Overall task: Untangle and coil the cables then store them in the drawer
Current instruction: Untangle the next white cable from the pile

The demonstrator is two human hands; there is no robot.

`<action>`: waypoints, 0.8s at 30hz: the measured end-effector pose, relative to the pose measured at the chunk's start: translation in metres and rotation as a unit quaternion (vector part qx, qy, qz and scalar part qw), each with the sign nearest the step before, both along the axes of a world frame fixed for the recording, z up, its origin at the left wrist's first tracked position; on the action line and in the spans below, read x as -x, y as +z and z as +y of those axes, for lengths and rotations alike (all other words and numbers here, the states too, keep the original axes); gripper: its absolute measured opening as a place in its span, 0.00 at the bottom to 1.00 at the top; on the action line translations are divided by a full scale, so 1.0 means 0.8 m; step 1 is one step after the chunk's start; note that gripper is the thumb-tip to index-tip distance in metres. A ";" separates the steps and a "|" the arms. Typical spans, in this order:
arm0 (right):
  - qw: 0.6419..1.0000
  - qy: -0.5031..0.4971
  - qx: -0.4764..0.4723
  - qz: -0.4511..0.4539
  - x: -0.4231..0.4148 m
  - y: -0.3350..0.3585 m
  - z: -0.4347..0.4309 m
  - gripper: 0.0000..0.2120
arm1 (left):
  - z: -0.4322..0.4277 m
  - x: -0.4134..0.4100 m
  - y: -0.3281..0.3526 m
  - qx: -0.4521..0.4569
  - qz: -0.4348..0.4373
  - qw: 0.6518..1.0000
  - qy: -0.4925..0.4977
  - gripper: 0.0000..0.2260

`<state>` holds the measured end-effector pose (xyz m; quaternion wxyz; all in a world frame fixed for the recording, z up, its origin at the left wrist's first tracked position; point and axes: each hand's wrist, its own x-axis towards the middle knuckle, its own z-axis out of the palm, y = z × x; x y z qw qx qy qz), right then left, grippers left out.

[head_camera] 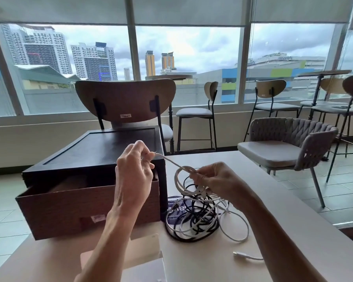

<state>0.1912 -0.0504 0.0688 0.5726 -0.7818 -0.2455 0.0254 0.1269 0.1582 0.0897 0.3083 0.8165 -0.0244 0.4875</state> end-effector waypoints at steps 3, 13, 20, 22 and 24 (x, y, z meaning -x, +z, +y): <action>0.999 -0.021 -0.003 -0.040 0.002 0.000 -0.001 0.05 | -0.003 -0.002 -0.003 0.024 0.013 1.000 0.004 0.06; 0.988 0.087 -0.125 -0.010 0.017 0.023 -0.001 0.06 | 0.014 -0.001 0.008 0.143 -0.026 0.989 0.025 0.05; 0.986 0.140 -0.087 -0.015 0.025 0.031 -0.006 0.07 | 0.011 0.002 0.012 0.176 -0.086 0.981 0.011 0.06; 0.986 0.154 -0.055 -0.038 0.028 0.032 -0.004 0.08 | 0.008 0.007 0.017 0.218 -0.105 0.970 -0.026 0.05; 0.987 0.144 -0.035 -0.065 0.029 0.032 -0.002 0.09 | 0.003 0.013 0.024 0.269 -0.077 0.955 -0.097 0.06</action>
